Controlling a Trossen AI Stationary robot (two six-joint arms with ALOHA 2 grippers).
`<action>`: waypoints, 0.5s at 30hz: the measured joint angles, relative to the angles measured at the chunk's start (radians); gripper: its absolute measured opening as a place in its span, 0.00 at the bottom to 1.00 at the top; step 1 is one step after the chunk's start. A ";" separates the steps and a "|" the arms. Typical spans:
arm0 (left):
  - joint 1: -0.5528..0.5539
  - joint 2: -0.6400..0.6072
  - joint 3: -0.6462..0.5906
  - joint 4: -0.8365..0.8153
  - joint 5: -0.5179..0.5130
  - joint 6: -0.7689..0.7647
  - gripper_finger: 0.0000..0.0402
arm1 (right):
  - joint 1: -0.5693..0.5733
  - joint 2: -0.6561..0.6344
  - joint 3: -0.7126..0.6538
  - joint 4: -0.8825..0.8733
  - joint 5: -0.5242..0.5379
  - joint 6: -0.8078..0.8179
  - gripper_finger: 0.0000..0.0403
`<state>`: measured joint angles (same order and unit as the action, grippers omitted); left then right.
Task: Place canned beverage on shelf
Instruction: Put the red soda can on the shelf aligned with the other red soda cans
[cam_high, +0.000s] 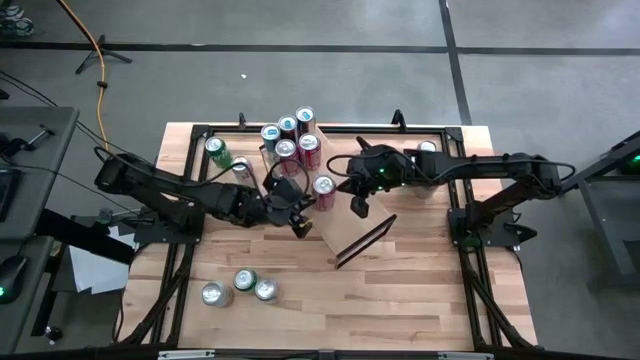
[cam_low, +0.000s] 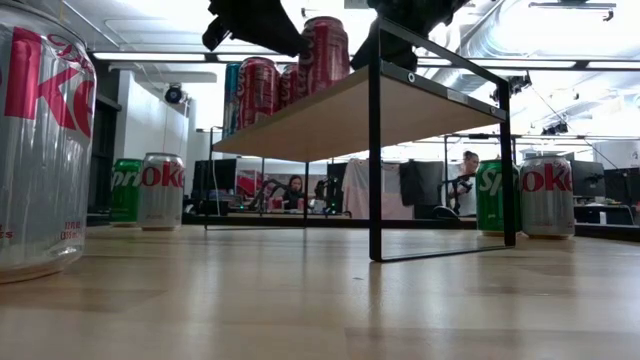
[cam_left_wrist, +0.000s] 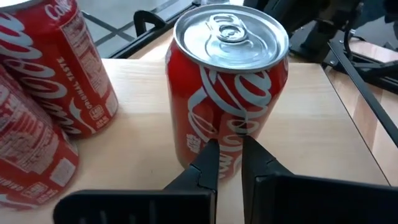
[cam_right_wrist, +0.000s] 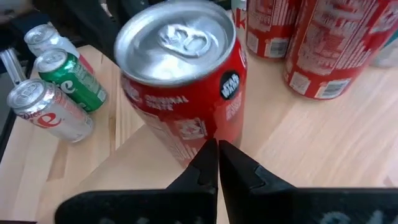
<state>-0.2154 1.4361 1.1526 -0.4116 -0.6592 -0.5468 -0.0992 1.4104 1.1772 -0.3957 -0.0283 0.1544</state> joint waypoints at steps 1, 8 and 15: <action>0.002 -0.001 0.000 0.004 -0.001 0.001 0.00 | -0.004 -0.008 0.001 -0.007 -0.002 -0.006 0.00; 0.028 0.011 0.000 0.096 -0.006 0.086 0.00 | -0.050 -0.079 0.001 -0.044 0.002 -0.024 0.00; 0.078 0.059 0.000 0.217 -0.007 0.195 0.00 | -0.086 -0.142 0.001 -0.080 0.002 -0.025 0.00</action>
<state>-0.1370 1.4951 1.1526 -0.1947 -0.6659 -0.3518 -0.1848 1.2688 1.1778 -0.4753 -0.0265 0.1295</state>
